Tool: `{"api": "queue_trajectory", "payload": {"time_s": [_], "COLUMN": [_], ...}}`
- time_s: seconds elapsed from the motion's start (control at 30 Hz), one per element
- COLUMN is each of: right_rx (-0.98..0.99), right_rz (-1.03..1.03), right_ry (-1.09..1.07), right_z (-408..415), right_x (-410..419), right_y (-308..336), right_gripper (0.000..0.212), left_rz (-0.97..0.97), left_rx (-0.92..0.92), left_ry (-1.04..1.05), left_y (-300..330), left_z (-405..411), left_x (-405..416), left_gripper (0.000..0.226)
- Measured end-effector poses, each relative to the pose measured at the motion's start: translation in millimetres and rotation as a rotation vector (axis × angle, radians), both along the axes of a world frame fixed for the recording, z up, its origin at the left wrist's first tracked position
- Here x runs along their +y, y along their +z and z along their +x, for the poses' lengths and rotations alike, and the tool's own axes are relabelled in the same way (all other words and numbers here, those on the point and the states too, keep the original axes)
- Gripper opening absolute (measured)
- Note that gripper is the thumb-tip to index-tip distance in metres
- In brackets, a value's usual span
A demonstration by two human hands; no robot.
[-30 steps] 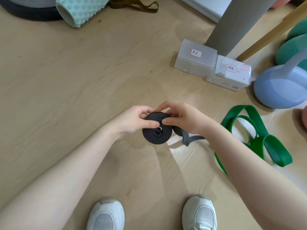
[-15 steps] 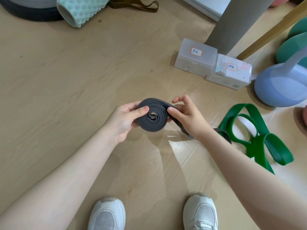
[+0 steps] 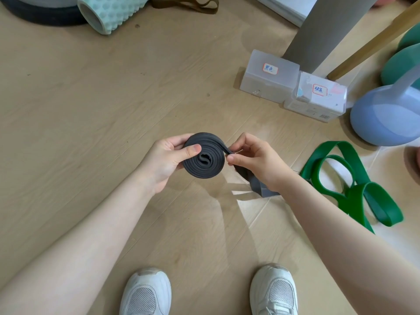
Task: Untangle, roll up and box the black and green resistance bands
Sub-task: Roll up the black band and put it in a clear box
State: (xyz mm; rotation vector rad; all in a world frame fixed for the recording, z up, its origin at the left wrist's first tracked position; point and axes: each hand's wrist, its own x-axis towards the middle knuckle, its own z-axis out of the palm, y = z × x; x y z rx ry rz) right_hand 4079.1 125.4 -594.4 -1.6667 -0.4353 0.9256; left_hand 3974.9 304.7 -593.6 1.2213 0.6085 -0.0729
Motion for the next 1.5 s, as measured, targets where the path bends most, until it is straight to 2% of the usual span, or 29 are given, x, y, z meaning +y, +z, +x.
{"api": "queue_trajectory", "payload": {"time_s": [0.1, 0.13, 0.2, 0.3, 0.43, 0.53, 0.6, 0.67, 0.8, 0.87, 0.93, 1.0, 1.1, 1.2, 1.27, 1.43, 1.5], "right_rx": [0.234, 0.247, 0.137, -0.161, -0.246, -0.057, 0.128, 0.219, 0.247, 0.265, 0.184, 0.042, -0.133, -0.372, -0.448, -0.182, -0.163], "right_rz": [0.089, 0.072, -0.045, -0.247, -0.292, -0.191, -0.076, 0.009, 0.029, 0.031, -0.025, -0.116, -0.227, -0.348, -0.376, -0.272, -0.261], "right_ry": [-0.086, -0.094, -0.055, 0.099, 0.117, 0.019, -0.071, -0.162, -0.286, -0.275, -0.228, -0.152, -0.002, 0.183, 0.248, 0.203, 0.201], "right_z": [-5.6, -4.8, -0.5, 4.8, -0.1, -1.3, -4.3, -10.6, -20.1, -16.8, -11.0, -4.9, 3.8, 3.9, -0.4, -4.5, -4.1], "right_x": [-0.5, -1.0, -2.7, -1.5, 3.7, 6.3, 7.3, 9.1, 13.9, 15.4, 15.3, 12.8, 8.8, 15.1, 18.5, 3.0, -2.8], "right_y": [-0.7, -1.1, -0.4, 2.5, 1.2, -0.5, -2.9, -7.0, -8.8, -6.0, -1.2, 6.1, 15.1, 15.4, 9.7, -9.9, -16.2], "right_gripper": [0.014, 0.015, 0.019, 0.024, 0.023, 0.016, 0.015, 0.016, 0.017, 0.018, 0.019, 0.018, 0.020, 0.021, 0.018, 0.028, 0.030], "left_rz": [0.015, 0.037, 0.112, 0.225, 0.250, 0.157, 0.057, -0.034, -0.211, -0.260, -0.264, -0.132, 0.226, 0.367, 0.498, 0.629, 0.597], "left_rx": [-0.014, -0.017, -0.026, -0.035, -0.039, 0.010, 0.040, 0.040, 0.056, 0.044, 0.039, 0.096, 0.170, 0.141, 0.112, 0.164, 0.160], "left_ry": [-0.039, -0.059, -0.118, -0.176, -0.164, -0.088, -0.037, -0.004, 0.107, 0.127, 0.078, -0.067, -0.334, -0.448, -0.505, -0.593, -0.569], "left_y": [2.0, 3.7, 7.2, 11.2, 12.0, 8.5, 5.0, 0.7, -9.9, -13.5, -15.7, -14.6, -7.2, 3.0, 5.9, -0.7, -3.4], "left_z": [0.7, 1.6, 3.5, 5.7, 7.8, 8.2, 7.2, 6.0, 2.2, -0.5, -2.7, -2.5, 4.5, 14.1, 18.8, 18.7, 18.0], "left_x": [5.3, 6.8, 8.6, 8.1, 8.4, 11.2, 9.7, 3.7, -6.3, -8.3, -9.0, -6.6, -2.0, -6.2, -10.9, -19.4, -22.7], "left_gripper": [0.024, 0.025, 0.026, 0.027, 0.026, 0.027, 0.023, 0.020, 0.016, 0.017, 0.018, 0.019, 0.026, 0.039, 0.035, 0.025, 0.023]}}
